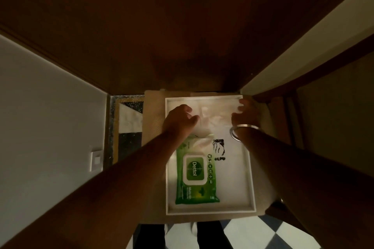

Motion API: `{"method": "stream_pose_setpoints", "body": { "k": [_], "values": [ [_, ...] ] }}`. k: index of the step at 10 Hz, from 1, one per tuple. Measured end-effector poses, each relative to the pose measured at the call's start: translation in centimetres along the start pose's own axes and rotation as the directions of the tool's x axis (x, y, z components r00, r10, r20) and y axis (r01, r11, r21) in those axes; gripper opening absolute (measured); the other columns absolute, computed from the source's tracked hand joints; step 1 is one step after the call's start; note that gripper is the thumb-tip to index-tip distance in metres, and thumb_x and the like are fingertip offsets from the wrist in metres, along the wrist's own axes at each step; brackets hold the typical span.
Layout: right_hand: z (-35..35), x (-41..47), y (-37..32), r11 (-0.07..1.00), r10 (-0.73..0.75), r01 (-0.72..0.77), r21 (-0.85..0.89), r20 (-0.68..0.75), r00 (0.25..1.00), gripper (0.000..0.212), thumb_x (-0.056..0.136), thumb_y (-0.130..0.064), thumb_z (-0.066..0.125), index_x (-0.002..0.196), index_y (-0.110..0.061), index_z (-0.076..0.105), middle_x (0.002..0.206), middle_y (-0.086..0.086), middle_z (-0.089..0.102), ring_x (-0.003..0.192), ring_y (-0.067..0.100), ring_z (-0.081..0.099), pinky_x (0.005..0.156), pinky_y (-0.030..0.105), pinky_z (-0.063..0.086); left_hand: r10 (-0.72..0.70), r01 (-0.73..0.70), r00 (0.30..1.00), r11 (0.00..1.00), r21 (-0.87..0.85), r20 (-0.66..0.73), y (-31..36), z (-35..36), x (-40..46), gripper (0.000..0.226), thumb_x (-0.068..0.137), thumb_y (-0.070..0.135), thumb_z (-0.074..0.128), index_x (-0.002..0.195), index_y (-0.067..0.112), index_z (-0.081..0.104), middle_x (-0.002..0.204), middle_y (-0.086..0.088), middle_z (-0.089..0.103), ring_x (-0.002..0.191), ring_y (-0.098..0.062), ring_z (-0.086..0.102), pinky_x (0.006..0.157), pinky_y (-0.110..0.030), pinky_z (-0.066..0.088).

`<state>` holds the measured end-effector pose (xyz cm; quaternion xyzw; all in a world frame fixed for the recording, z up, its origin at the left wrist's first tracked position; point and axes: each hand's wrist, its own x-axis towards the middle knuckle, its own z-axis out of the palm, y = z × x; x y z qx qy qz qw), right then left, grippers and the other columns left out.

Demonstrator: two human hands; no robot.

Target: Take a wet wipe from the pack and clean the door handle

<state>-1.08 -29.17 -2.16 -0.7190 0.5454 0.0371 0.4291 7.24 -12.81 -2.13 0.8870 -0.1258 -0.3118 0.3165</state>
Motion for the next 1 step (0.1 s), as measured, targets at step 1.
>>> {"method": "stream_pose_setpoints", "body": {
  "k": [1],
  "values": [
    [-0.46,-1.37,-0.09,0.954,-0.121,0.130,-0.268,0.050,0.991,0.059,0.094,0.002,0.047,0.151,-0.013,0.038,0.154,0.015,0.041,0.140,0.032,0.043,0.108,0.037,0.044,0.058,-0.042,0.997,0.968,0.249,-0.056,0.44,-1.16,-0.64,0.038,0.091,0.032,0.059,0.126,0.019,0.052,0.118,-0.001,0.065,0.103,-0.018,0.060,0.084,-0.035,0.050]
  ]
}}
